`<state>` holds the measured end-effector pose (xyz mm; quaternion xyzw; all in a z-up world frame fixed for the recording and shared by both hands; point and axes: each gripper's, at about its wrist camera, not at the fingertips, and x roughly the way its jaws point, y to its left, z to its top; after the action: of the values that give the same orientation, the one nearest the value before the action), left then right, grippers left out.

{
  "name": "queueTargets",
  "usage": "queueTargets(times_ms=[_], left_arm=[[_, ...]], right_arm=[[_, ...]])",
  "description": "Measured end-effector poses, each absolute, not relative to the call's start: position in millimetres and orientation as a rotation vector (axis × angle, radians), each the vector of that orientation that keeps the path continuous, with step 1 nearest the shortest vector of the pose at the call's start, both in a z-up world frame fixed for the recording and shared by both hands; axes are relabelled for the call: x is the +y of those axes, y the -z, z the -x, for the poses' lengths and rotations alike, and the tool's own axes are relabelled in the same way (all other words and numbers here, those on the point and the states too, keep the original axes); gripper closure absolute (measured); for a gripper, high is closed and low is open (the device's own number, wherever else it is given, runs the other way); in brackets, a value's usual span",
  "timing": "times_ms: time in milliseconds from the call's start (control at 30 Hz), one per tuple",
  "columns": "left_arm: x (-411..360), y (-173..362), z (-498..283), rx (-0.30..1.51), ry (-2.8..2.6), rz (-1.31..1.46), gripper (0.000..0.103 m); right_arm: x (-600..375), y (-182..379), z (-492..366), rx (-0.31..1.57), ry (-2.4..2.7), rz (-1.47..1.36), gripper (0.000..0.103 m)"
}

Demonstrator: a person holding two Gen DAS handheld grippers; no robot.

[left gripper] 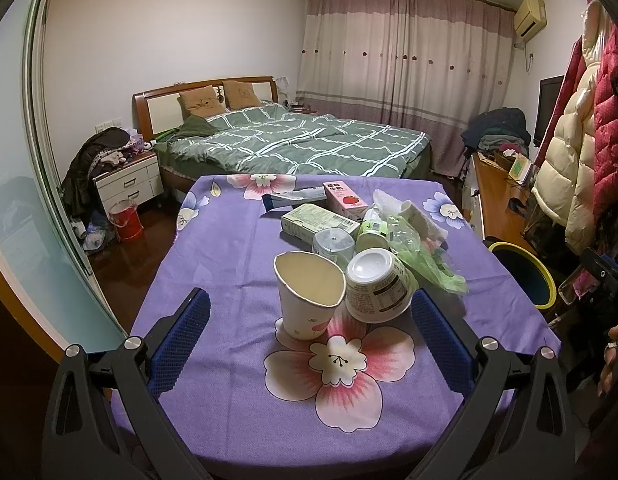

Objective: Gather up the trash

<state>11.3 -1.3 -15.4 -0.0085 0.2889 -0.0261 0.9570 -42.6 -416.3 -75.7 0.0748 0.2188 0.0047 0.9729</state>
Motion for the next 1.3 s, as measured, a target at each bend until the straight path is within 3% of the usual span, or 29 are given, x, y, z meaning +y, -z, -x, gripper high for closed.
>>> queueTargets(times_ms=[1300], left_arm=[[12.5,25.9,-20.1,0.604,0.021,0.029,0.004]], right_arm=[[-404.3,86.6,22.7,0.485,-0.039,-0.139,0.006]])
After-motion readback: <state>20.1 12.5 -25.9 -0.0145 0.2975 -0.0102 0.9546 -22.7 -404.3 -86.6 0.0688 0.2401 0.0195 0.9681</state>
